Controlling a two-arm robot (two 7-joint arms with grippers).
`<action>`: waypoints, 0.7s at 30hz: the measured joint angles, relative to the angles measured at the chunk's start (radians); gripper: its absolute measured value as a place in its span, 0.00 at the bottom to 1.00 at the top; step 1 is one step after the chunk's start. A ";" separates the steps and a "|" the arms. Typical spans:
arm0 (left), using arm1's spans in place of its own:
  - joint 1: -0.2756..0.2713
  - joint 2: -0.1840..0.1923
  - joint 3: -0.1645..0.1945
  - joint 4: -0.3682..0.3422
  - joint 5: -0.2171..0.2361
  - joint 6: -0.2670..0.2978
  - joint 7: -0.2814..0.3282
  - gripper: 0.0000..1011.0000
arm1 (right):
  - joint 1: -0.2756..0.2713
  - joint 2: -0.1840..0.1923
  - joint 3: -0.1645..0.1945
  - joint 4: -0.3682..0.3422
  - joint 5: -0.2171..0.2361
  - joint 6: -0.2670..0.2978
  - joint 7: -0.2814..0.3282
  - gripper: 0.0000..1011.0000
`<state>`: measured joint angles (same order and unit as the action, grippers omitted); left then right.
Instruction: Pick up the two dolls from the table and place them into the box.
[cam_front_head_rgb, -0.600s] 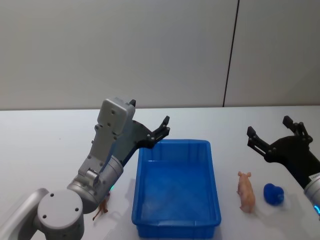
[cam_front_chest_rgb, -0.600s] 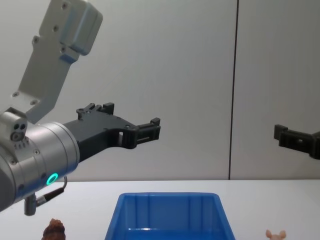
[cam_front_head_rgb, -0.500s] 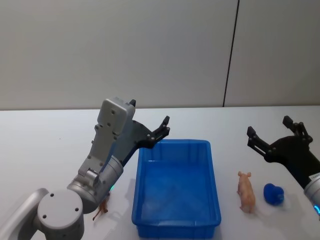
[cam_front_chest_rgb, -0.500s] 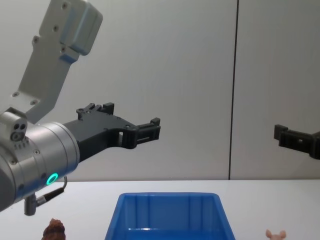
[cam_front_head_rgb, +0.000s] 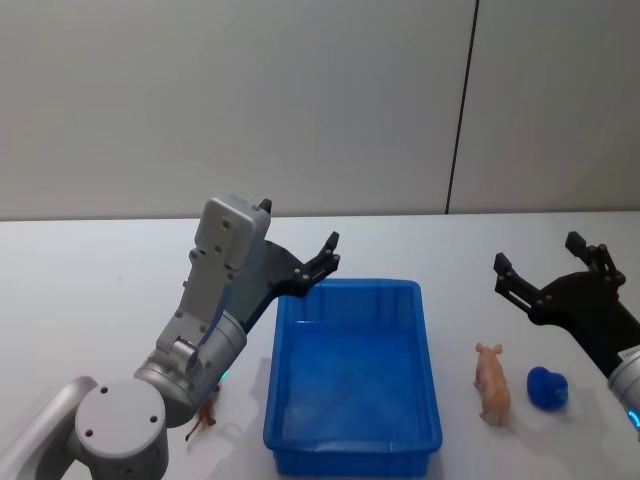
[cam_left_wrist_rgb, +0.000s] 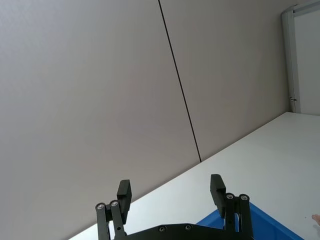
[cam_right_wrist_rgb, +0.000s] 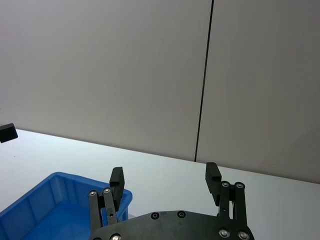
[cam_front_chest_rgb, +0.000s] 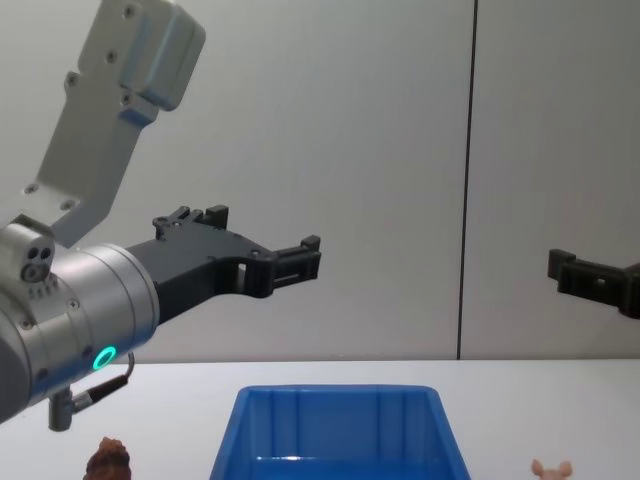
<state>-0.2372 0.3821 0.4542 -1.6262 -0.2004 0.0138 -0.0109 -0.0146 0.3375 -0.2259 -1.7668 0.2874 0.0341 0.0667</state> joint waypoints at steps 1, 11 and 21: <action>0.000 0.000 0.000 0.000 0.000 0.000 0.000 0.99 | 0.000 0.000 0.000 0.000 0.000 0.000 0.000 0.99; 0.000 0.000 0.000 0.000 0.000 0.000 0.000 0.99 | 0.000 0.000 0.000 0.000 0.000 0.000 0.000 0.99; 0.000 0.000 0.000 0.000 0.000 0.000 0.000 0.99 | 0.000 0.000 0.000 0.000 0.000 0.000 0.000 0.99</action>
<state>-0.2372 0.3821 0.4542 -1.6262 -0.2004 0.0139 -0.0109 -0.0146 0.3375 -0.2259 -1.7668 0.2874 0.0340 0.0668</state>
